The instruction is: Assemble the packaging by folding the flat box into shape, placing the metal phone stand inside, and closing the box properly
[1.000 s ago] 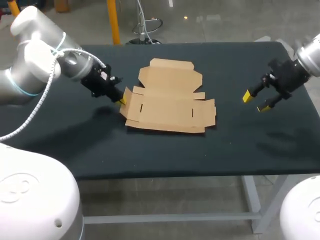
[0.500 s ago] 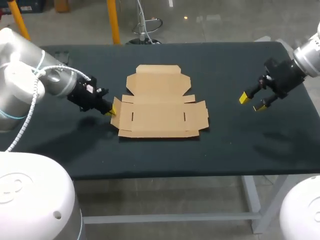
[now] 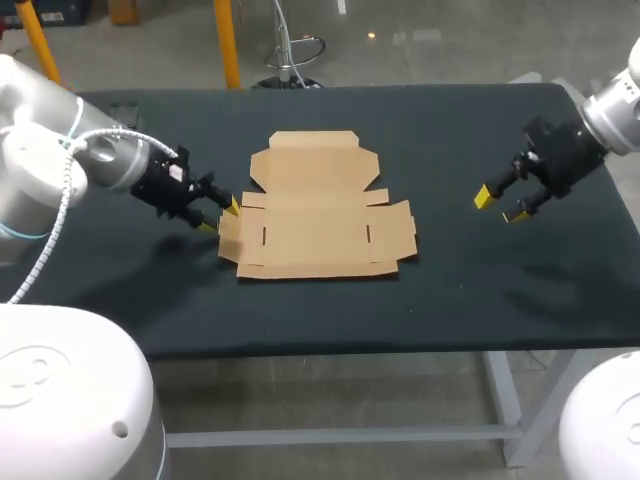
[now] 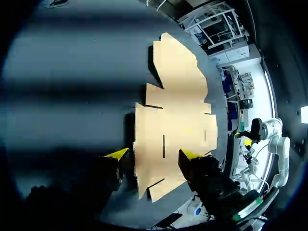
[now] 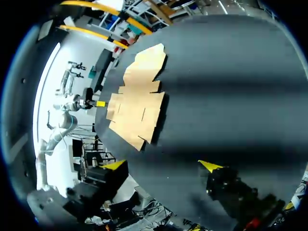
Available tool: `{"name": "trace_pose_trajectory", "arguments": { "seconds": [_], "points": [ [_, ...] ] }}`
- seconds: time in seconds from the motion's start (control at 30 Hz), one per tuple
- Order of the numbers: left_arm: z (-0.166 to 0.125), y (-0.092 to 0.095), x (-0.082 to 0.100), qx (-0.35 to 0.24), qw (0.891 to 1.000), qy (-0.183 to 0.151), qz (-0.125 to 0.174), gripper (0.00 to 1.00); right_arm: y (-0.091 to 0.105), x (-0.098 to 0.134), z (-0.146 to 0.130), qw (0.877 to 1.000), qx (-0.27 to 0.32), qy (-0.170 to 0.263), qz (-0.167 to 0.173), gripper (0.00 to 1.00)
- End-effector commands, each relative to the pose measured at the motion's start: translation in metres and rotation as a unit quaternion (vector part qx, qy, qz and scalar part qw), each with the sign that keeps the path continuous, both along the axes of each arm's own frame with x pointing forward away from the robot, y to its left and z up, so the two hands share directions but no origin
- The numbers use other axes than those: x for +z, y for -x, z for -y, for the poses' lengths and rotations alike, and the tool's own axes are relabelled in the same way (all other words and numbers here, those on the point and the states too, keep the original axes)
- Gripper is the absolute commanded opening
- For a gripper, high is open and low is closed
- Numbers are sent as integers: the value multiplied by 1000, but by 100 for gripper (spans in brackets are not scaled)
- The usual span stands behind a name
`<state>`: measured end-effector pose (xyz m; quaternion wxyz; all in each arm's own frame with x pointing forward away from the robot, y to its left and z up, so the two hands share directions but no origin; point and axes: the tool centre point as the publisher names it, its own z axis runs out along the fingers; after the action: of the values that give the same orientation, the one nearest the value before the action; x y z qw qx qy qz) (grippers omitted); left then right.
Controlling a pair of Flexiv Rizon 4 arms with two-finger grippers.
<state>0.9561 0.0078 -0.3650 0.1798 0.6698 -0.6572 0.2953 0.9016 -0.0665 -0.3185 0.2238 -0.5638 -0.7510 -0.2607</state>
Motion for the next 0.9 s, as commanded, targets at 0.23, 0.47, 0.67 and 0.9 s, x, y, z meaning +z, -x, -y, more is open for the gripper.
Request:
{"name": "trace_pose_trajectory", "arguments": {
  "seconds": [0.23, 0.47, 0.67, 0.9],
  "points": [
    [6, -52, -15, -71, 994, 22, -81, 63, -8, -2, 2, 1000, 6, -3, -6, 100],
    [7, -54, -22, -72, 993, 13, -93, 0, -12, -6, 2, 1000, 9, -7, -10, 100],
    [9, -48, -25, -66, 994, 3, -92, 0, -14, -8, 2, 1000, 12, -9, -11, 100],
    [7, -32, -21, -65, 995, 3, -80, 0, -15, -10, 4, 1000, 10, -15, -14, 100]
  ]
}}
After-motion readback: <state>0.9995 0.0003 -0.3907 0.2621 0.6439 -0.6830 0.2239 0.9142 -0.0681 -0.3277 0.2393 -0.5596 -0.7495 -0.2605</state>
